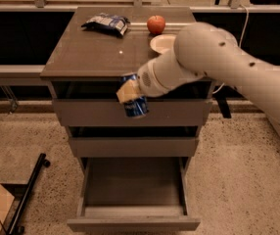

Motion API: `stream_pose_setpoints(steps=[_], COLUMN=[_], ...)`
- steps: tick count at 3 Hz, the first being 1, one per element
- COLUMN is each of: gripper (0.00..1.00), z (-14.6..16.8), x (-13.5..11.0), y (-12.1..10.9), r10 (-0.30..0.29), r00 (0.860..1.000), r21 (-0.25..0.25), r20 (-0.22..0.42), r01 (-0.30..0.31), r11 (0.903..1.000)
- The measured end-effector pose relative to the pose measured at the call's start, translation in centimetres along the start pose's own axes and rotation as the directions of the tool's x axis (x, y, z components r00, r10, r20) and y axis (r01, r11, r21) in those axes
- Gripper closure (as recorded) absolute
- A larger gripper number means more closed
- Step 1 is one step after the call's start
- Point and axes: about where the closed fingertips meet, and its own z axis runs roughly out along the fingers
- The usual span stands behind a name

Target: Pick pepsi can from bottom drawer and place on counter

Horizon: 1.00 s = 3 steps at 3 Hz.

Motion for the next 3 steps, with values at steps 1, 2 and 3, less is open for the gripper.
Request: stream_pose_setpoints(steps=[1,2,3], gripper=[1.0,1.0,1.0], z=[-2.2,-2.2,-2.0], x=[-3.2,-3.2,-4.5], y=[0.1,0.1,-1.2], r10=[-0.004,-0.004,0.039], r00=[0.999,0.998,0.992], r21=[0.002,0.002,-0.01], r20=[0.054,0.055,0.119], r01=[0.004,0.004,-0.038], r11=[1.0,1.0,0.9992])
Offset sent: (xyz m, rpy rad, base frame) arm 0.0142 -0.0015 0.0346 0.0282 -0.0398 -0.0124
